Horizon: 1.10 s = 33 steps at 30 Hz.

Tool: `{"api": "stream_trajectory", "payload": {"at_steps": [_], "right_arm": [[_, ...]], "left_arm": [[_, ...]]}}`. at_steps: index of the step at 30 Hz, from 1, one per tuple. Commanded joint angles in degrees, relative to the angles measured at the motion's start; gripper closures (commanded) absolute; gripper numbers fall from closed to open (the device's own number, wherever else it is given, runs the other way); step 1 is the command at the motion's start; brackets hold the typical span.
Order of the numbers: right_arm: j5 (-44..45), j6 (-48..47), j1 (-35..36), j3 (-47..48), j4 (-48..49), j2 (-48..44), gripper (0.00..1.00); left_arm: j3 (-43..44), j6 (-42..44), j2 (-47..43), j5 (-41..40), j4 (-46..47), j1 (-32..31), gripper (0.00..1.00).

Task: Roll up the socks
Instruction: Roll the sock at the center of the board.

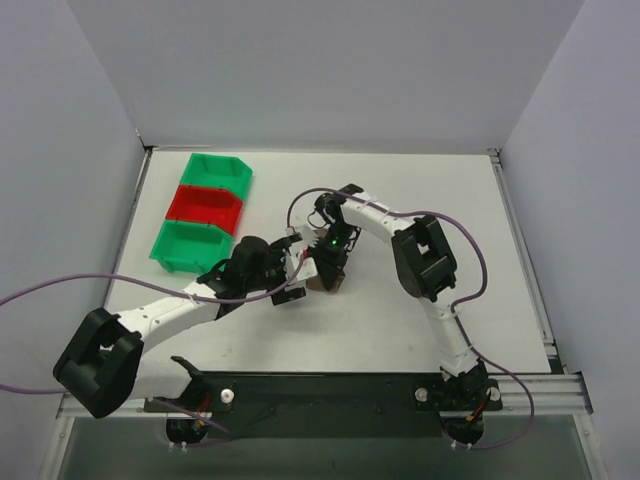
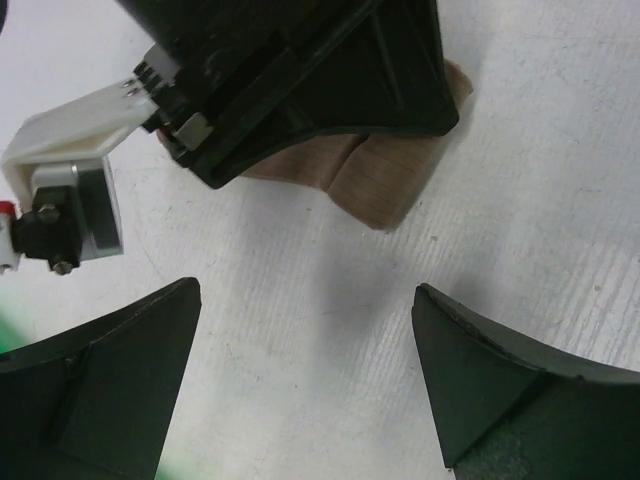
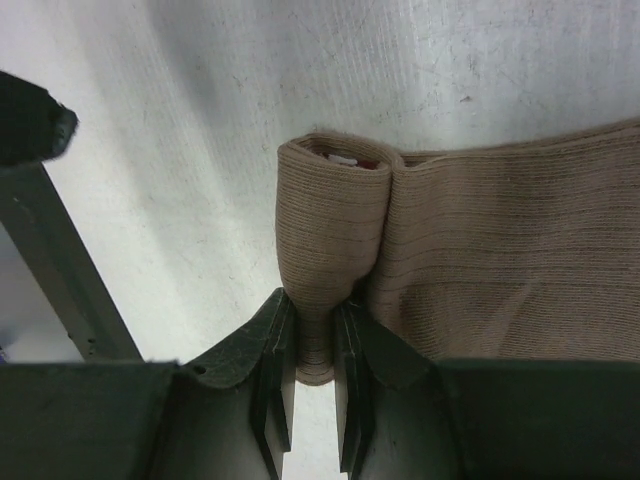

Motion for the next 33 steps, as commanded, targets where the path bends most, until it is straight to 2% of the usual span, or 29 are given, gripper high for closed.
{"api": "stream_trajectory", "payload": {"at_steps": [1,13,33], "right_arm": [[-2.2,1.1,-0.5,1.4,-4.6,2.6,1.00],[-7.0,1.8,-1.7,2.3,-5.2,4.1,1.00],[-8.3,1.8,-1.8,2.1,-5.2,4.6,1.00]], "left_arm": [[2.0,3.0,1.6,-4.2,3.4,-3.5,0.03],[2.9,3.5,7.5,-5.8,5.9,-9.0,0.03],[4.4,4.8,10.6,-7.7,4.8,-11.1,0.03]]}}
